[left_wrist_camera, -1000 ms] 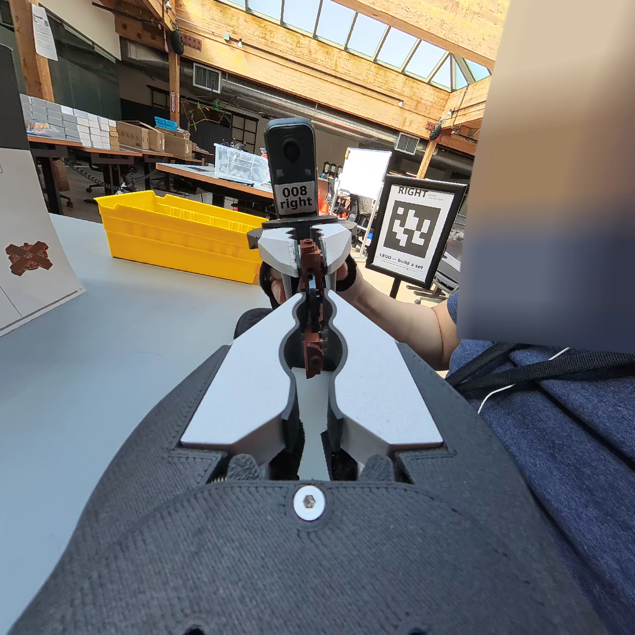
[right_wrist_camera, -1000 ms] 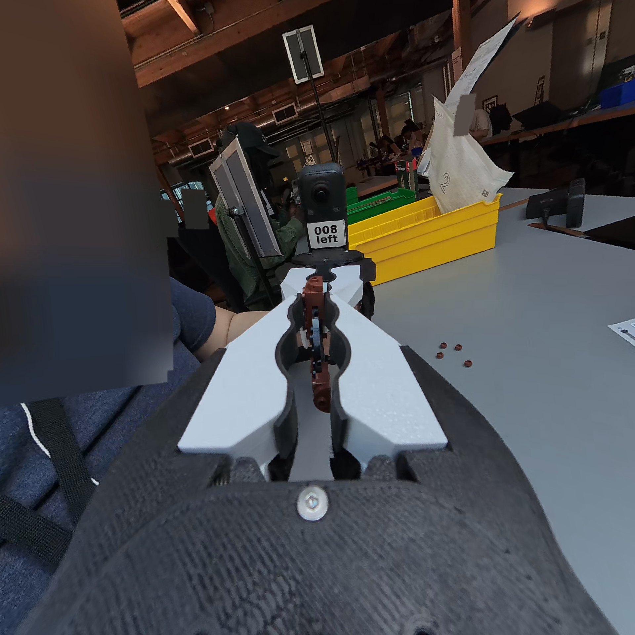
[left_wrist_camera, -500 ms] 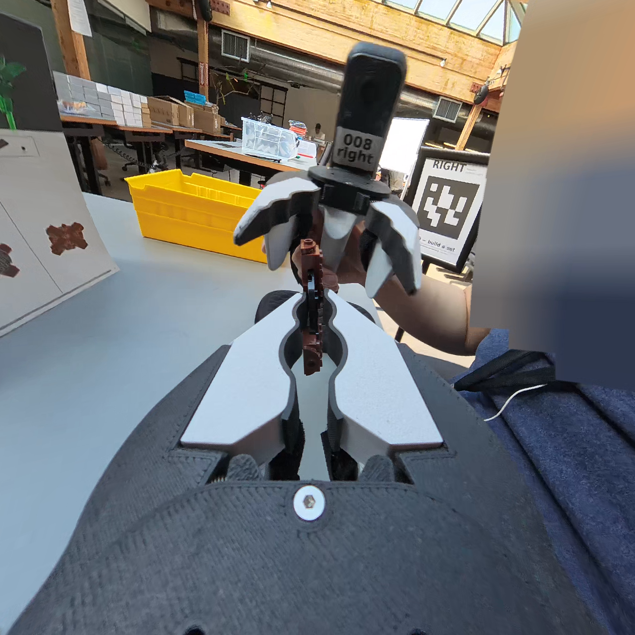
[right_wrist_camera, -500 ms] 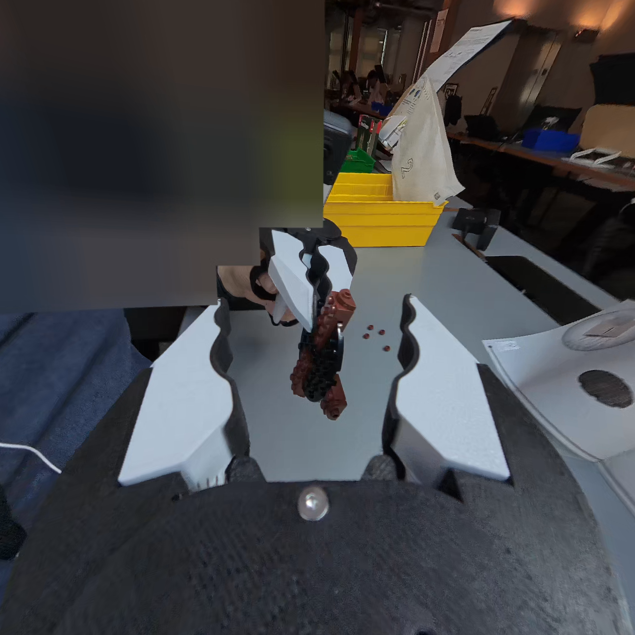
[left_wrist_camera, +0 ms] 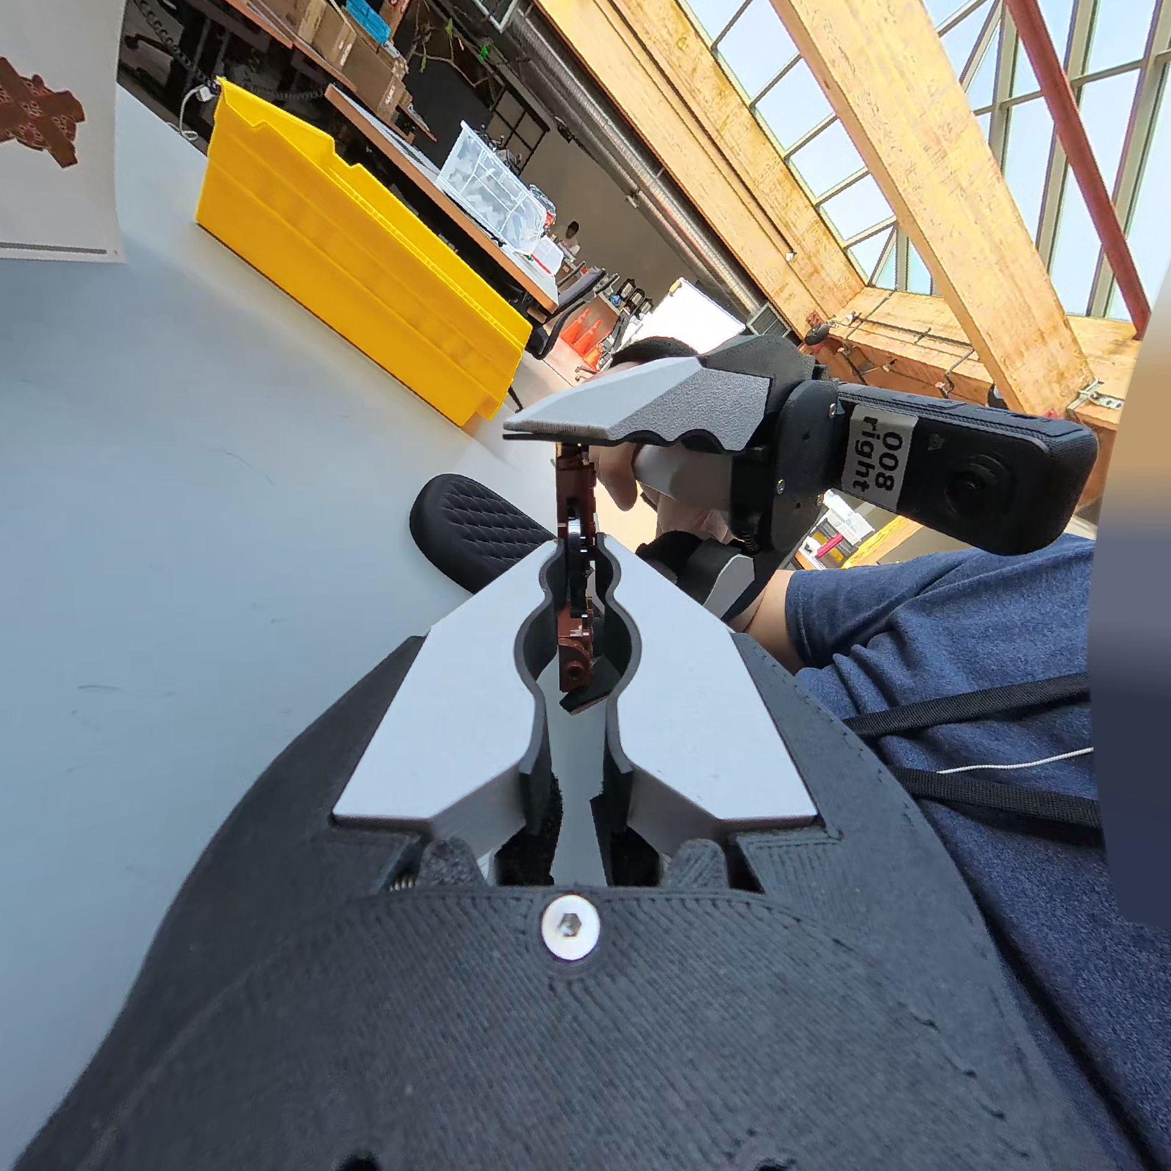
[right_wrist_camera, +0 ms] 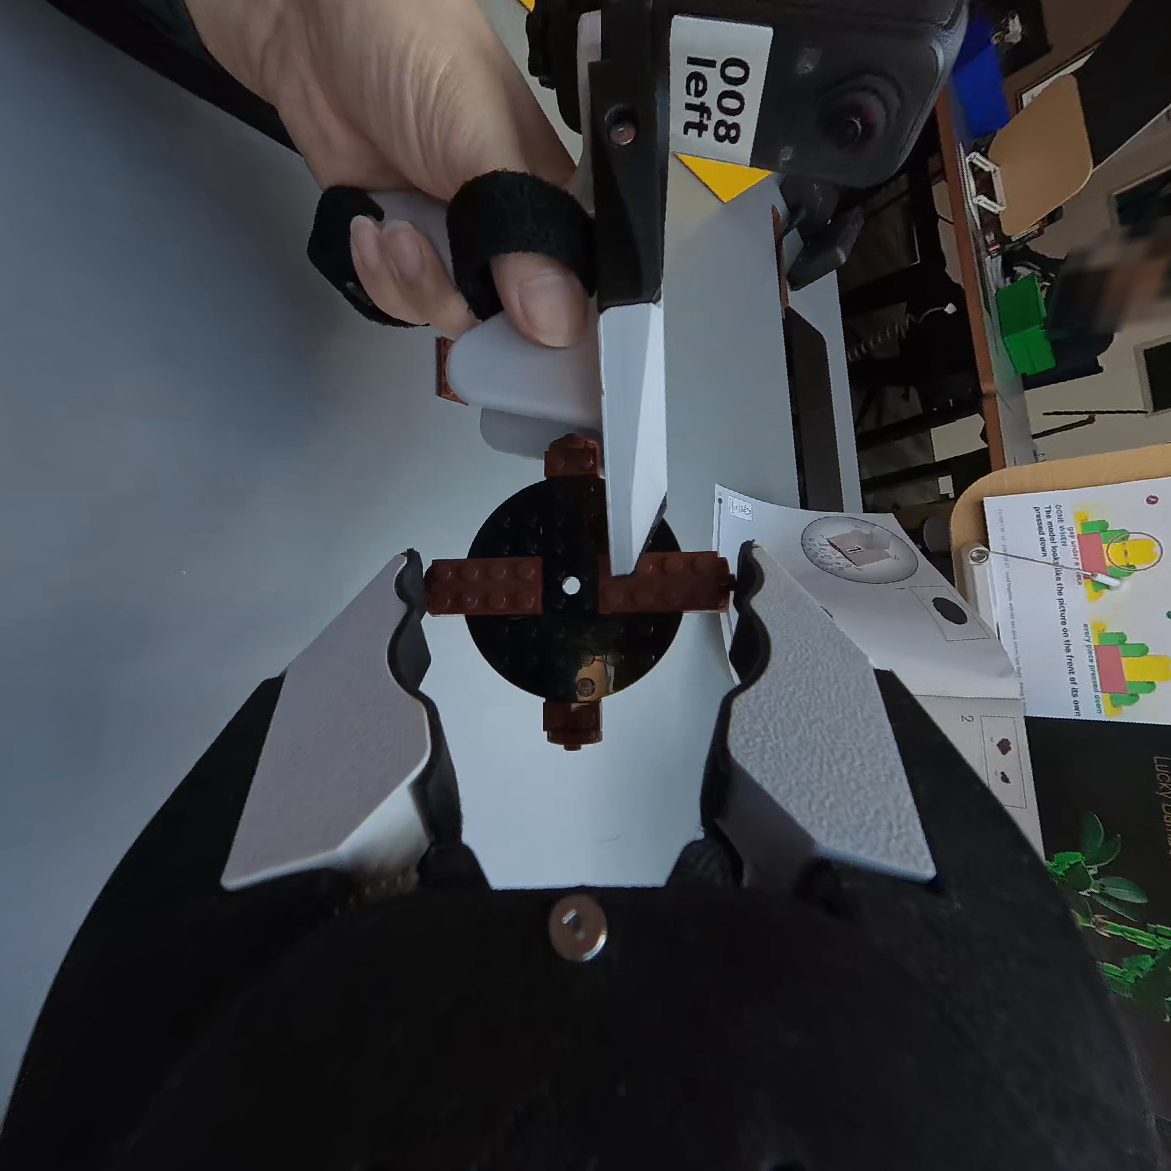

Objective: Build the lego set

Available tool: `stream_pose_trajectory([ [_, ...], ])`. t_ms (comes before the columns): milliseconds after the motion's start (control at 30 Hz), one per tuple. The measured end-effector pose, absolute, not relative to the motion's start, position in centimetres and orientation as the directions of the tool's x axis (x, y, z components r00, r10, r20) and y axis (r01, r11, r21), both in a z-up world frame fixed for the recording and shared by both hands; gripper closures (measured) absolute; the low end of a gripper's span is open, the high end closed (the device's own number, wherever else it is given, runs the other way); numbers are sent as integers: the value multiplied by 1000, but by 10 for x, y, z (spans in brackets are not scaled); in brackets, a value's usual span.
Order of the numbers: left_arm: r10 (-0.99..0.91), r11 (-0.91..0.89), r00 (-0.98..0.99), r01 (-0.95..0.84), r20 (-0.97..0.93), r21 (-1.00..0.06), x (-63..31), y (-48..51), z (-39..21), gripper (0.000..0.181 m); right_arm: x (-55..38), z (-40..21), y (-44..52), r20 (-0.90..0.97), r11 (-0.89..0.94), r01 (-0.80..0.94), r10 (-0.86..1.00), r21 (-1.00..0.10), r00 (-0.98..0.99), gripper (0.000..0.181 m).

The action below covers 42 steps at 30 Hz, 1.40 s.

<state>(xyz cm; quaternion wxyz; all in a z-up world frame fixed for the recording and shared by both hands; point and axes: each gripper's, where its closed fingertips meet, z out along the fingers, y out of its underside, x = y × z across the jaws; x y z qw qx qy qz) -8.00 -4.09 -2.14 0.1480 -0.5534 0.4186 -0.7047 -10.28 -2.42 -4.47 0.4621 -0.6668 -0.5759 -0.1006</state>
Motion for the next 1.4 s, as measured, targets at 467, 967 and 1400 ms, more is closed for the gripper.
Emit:
stream_pose_trajectory([
  [467, -346, -882, -352, -194, 870, -430, -84, -4, -23, 177, -63, -10, -31, -215, -235, -62, 710, -970, 671, 99],
  [967, -370, -888, -287, -170, 884, -427, -81, 6, -34, 176, -78, -46, -12, -781, -694, -365, 590, -620, 204, 175],
  [1400, -638, -696, -197, -269, 745, -666, -79, -4, -48, 174, -59, -45, -14, -820, -703, -464, 563, -540, 101, 174],
])
